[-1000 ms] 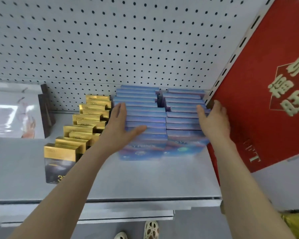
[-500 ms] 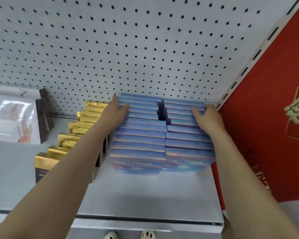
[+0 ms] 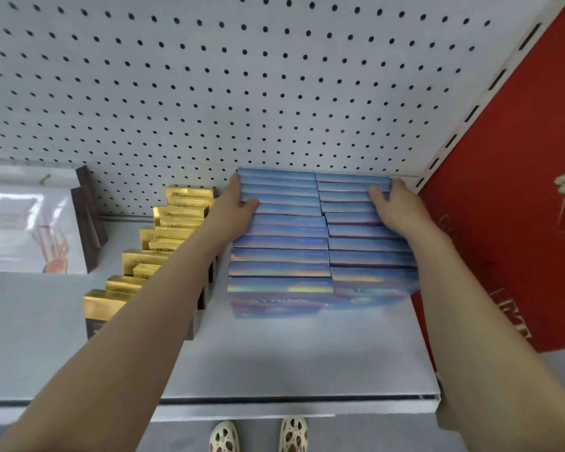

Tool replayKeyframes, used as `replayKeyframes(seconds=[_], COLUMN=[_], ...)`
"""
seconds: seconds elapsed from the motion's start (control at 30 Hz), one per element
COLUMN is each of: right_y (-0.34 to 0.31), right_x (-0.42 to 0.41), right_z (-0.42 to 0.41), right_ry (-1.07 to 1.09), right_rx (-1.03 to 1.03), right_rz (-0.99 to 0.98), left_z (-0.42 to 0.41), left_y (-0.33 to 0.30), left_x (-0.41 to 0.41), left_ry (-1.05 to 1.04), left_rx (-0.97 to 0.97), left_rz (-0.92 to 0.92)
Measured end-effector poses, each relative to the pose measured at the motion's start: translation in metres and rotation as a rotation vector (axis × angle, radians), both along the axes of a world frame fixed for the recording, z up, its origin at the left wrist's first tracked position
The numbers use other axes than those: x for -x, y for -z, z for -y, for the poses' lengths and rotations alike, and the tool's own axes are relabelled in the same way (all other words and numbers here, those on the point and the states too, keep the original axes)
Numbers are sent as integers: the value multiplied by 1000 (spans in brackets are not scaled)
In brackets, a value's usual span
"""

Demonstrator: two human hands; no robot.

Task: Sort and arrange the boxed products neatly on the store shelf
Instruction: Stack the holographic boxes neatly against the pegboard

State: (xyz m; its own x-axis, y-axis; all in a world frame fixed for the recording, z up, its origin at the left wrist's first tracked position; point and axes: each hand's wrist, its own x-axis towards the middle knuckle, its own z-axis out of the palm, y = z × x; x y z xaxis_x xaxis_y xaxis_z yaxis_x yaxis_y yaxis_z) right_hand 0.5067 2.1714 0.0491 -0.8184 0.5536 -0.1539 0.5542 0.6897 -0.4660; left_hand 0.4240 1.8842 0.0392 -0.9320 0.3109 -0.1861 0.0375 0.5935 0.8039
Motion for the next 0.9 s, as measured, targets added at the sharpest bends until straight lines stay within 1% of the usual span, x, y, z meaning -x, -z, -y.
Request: replayKeyframes(seconds=[0.1, 0.2, 0.27, 0.33, 0.37, 0.47, 0.57, 0.67, 0.73, 0.8, 0.83, 0.9], right_y=[-9, -9, 0, 9, 11, 13, 14, 18, 22, 23, 23, 21], right_x=[-15, -47, -72, -87, -89, -87, -86, -86, -87, -87, -87, -89], right_z=[10, 24, 34, 42, 43, 44, 42, 47, 56, 65, 67, 66], right_ry=[-23, 23, 87, 139, 154, 142, 122, 161, 229, 291, 300, 268], right_rx=[-117, -211, -189, -108, -80, -90, -120, -165, -237, -294, -306, -364], right_rz=[5, -20, 13, 23, 11, -33, -76, -125, -178, -230, -235, -223], left_z=[-4, 4, 13, 19, 20, 20, 21, 24, 24, 18, 16, 15], left_y=[-11, -14, -7, 2, 6, 10, 16, 22, 23, 20, 18, 9], left_x=[-13, -45, -70, -88, -92, -92, -91, -90, -91, -94, -98, -107], left_ry=[31, -3, 0, 3, -11, -71, -78, -79, -95, -149, -175, -164], left_rx=[106, 153, 168, 121, 78, -9, -64, -52, -14, 8, 26, 132], left_rz=[-68, -154, -135, -39, -19, -70, -147, -188, -209, -274, -343, -613])
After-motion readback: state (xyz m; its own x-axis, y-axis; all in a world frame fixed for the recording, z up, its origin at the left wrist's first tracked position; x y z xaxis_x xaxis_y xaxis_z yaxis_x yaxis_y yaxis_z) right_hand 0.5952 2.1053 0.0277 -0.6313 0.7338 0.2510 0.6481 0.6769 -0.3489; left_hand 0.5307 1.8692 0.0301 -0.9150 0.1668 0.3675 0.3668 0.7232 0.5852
